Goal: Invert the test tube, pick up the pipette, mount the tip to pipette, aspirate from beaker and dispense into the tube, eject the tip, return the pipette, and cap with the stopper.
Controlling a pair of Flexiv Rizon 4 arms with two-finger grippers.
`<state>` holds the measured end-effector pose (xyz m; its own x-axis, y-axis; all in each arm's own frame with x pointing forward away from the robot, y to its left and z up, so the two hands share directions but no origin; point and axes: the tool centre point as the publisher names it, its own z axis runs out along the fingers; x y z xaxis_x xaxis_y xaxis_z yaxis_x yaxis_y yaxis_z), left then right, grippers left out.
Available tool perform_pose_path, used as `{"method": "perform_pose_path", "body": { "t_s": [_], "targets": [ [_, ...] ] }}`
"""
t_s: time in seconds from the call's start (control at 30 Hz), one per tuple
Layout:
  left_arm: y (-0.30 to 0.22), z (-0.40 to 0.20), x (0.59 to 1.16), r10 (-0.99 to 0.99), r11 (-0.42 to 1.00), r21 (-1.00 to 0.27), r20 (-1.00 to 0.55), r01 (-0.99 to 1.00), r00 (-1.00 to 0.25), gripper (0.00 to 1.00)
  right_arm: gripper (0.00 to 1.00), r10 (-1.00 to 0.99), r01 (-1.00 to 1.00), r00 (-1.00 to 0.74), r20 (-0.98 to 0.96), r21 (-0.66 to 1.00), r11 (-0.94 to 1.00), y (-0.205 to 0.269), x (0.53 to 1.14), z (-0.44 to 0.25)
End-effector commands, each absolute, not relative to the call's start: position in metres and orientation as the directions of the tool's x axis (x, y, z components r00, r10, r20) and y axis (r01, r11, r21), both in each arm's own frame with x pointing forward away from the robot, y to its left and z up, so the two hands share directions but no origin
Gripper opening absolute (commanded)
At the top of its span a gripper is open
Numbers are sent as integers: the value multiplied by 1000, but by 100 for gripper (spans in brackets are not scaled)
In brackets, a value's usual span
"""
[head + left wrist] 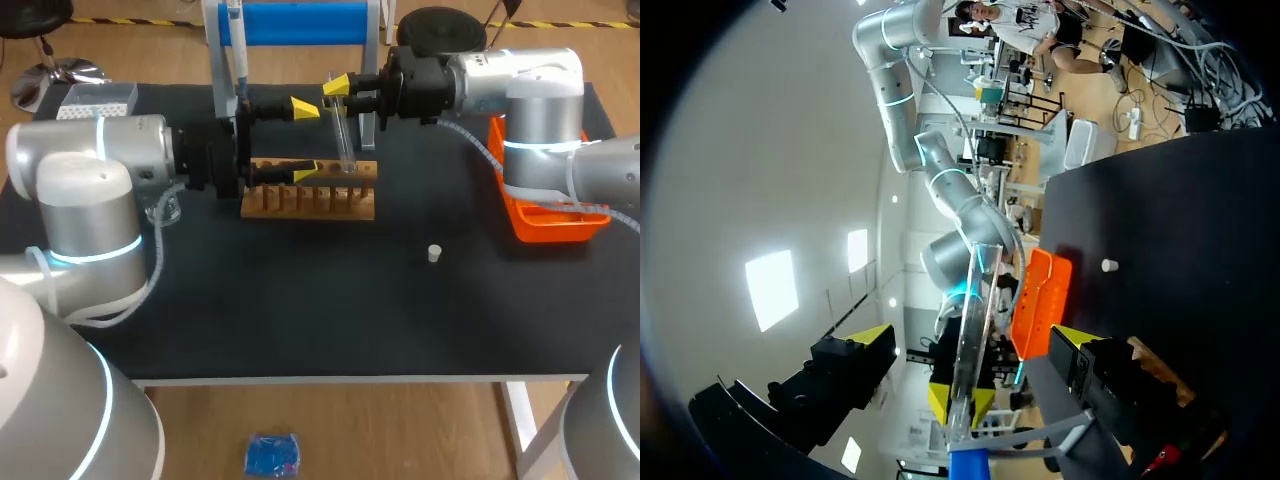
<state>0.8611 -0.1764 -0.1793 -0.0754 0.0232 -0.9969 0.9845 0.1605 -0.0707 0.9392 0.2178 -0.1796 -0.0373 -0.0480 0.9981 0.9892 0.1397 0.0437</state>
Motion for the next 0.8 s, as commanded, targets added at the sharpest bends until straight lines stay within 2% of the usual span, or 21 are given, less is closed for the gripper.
{"method": "perform_pose_path", "body": {
  "t_s": [0.03, 0.23, 0.8],
  "targets": [
    [-187, -182, 869, 6, 125, -1, -1000, 992, -1, 100, 0, -45, 989, -39, 998, 45, 139, 218, 939, -179],
    [-194, -178, 873, 68, 107, 86, -995, 991, 79, 100, 0, -45, 989, -39, 998, 45, 139, 218, 939, -179],
    [-221, -181, 869, 50, 94, 55, -997, 994, 51, 100, 0, -45, 989, -39, 998, 45, 139, 218, 939, -179]
  ]
}}
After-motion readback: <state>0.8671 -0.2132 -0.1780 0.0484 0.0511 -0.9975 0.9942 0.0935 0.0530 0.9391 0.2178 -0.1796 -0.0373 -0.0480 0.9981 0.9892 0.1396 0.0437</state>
